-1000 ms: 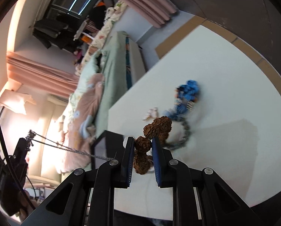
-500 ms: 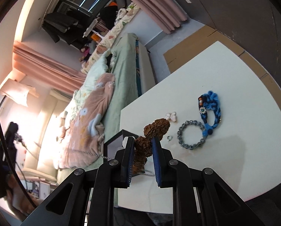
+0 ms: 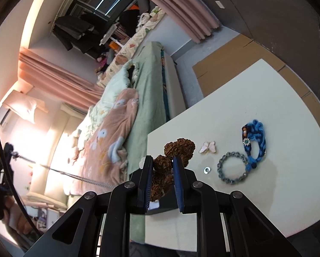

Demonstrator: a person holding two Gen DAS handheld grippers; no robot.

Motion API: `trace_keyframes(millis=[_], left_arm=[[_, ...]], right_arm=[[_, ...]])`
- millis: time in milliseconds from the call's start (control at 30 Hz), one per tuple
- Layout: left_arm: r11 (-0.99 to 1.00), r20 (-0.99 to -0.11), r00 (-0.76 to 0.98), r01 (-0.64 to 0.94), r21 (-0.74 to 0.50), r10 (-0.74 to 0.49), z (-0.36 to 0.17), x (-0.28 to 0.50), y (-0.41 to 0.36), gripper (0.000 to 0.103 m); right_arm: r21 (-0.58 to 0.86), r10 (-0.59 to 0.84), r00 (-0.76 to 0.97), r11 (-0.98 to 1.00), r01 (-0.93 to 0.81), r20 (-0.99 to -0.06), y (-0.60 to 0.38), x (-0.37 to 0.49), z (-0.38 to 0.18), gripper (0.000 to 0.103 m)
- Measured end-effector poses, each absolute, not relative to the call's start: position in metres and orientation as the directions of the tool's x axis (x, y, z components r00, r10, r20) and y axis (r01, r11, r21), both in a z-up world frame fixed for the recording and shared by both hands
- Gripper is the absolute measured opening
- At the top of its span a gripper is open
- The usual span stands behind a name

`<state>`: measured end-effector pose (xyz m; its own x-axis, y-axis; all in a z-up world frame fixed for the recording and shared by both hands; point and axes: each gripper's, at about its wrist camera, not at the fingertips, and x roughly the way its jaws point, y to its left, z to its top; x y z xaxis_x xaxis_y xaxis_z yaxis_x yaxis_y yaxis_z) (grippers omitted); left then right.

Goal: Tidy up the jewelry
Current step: 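Carry both items to the black box, releasing the brown bracelet from the right gripper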

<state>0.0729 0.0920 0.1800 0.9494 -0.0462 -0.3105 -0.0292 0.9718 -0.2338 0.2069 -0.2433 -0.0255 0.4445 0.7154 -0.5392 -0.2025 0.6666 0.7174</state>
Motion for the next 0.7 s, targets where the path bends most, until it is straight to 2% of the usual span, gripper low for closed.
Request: trace_keyframes(millis=[167, 700], left_arm=[[0.975, -0.289, 0.957, -0.042, -0.219, -0.023, 0.193, 0.067, 0.099, 0.008], [0.978, -0.252, 0.968, -0.051, -0.204, -0.002, 0.217, 0.059, 0.102, 0.008]], right_arm=[[0.728, 0.726, 0.432, 0.656, -0.202, -0.535, -0.233, 0.213, -0.026, 0.02], [0.724, 0.808, 0.34, 0.585, -0.364, -0.482, -0.159, 0.205, 0.012, 0.02]])
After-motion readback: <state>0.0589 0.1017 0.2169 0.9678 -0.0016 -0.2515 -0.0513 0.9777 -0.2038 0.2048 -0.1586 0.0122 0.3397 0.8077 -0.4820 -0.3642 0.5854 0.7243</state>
